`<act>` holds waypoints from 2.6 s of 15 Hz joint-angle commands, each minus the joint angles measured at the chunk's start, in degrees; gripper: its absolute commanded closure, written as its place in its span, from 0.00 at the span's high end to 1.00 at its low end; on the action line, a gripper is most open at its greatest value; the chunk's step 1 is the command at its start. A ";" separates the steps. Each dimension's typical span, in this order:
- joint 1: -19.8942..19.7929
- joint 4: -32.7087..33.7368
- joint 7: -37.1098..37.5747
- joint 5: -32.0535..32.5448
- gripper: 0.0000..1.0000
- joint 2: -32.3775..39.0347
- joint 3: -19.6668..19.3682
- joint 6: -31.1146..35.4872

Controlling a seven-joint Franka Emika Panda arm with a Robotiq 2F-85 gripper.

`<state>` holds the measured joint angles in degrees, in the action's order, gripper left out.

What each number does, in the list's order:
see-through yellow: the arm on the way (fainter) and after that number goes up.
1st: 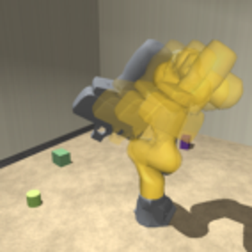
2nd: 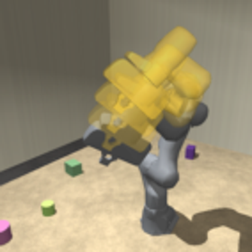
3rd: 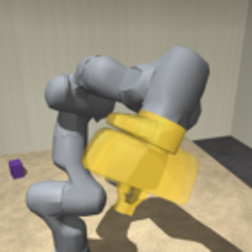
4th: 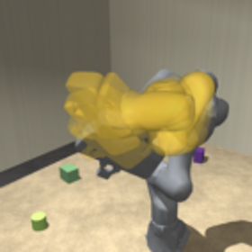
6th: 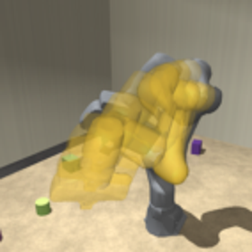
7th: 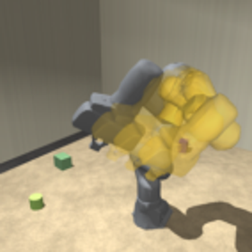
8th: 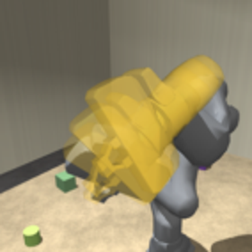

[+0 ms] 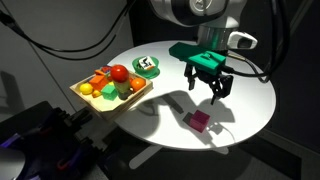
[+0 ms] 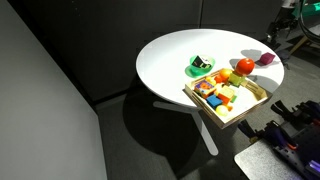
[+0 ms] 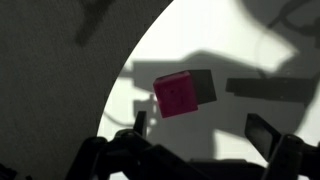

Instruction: Put the pink block on the tray

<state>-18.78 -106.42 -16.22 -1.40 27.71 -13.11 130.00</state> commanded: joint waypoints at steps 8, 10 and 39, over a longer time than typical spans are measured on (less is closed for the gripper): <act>-0.83 0.20 0.36 0.56 1.00 0.34 1.02 -0.17; -0.83 0.20 0.36 0.56 1.00 0.34 1.02 -0.17; -4.04 11.14 -0.50 0.55 1.00 16.44 2.40 3.28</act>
<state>-21.23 -97.62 -16.07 -1.39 42.68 -12.04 133.38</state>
